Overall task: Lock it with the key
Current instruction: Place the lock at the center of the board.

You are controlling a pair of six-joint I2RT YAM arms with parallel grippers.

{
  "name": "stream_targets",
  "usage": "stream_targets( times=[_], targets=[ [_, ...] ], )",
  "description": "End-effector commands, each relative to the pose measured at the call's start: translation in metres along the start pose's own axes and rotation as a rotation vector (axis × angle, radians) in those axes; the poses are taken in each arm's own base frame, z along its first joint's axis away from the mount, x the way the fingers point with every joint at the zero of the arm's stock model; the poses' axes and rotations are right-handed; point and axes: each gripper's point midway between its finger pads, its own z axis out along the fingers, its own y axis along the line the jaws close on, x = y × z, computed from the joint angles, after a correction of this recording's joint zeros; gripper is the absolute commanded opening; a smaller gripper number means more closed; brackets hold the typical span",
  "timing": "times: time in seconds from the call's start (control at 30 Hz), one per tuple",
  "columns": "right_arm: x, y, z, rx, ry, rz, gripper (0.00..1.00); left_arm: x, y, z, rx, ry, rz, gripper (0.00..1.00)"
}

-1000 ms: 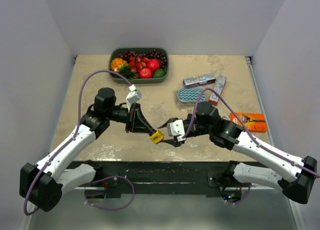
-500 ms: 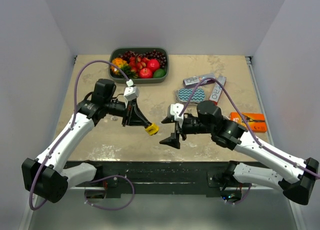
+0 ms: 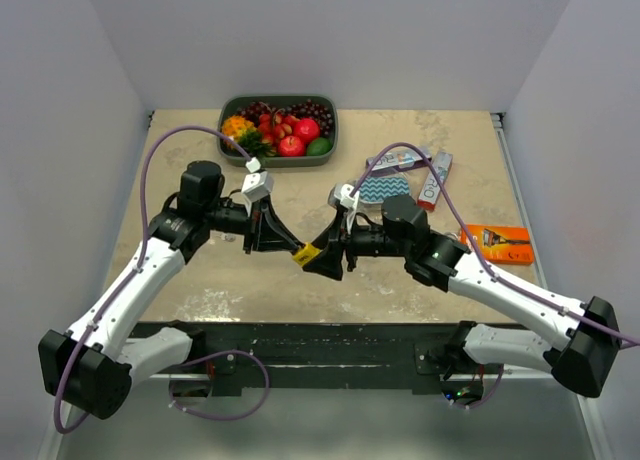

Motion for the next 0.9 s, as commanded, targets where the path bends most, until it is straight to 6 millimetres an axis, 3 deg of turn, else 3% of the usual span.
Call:
stream_targets(
  times=[0.0,0.3,0.33,0.43,0.57,0.7,0.77,0.83,0.87],
  targets=[
    [-0.023,0.007,0.002,-0.027,-0.084,-0.016,0.53,-0.02,-0.013,-0.002,0.038,-0.061,0.063,0.0],
    [-0.029,0.002,0.006,-0.021,-0.093,-0.067,0.19,-0.026,-0.006,-0.004,0.017,-0.102,0.011,0.0],
    [-0.03,0.001,0.008,-0.019,-0.092,-0.069,0.03,-0.029,-0.004,-0.004,0.009,-0.113,-0.005,0.0],
    [-0.04,-0.005,0.01,0.016,-0.118,-0.074,0.0,-0.029,0.011,-0.007,-0.072,-0.139,-0.091,0.0],
    [-0.057,-0.024,0.012,0.125,-0.182,-0.058,0.0,-0.032,0.04,-0.023,-0.224,-0.215,-0.206,0.45],
    [-0.076,-0.053,0.009,0.289,-0.26,-0.051,0.0,-0.035,0.07,-0.044,-0.453,-0.304,-0.375,0.67],
    [-0.087,-0.064,0.008,0.349,-0.3,-0.049,0.0,-0.031,0.072,-0.047,-0.492,-0.293,-0.43,0.77],
    [-0.094,-0.07,0.014,0.365,-0.325,-0.032,0.0,-0.03,0.077,-0.052,-0.551,-0.327,-0.469,0.79],
    [-0.097,-0.072,0.016,0.375,-0.337,-0.028,0.0,-0.018,0.081,-0.052,-0.573,-0.331,-0.513,0.82]
  ],
)
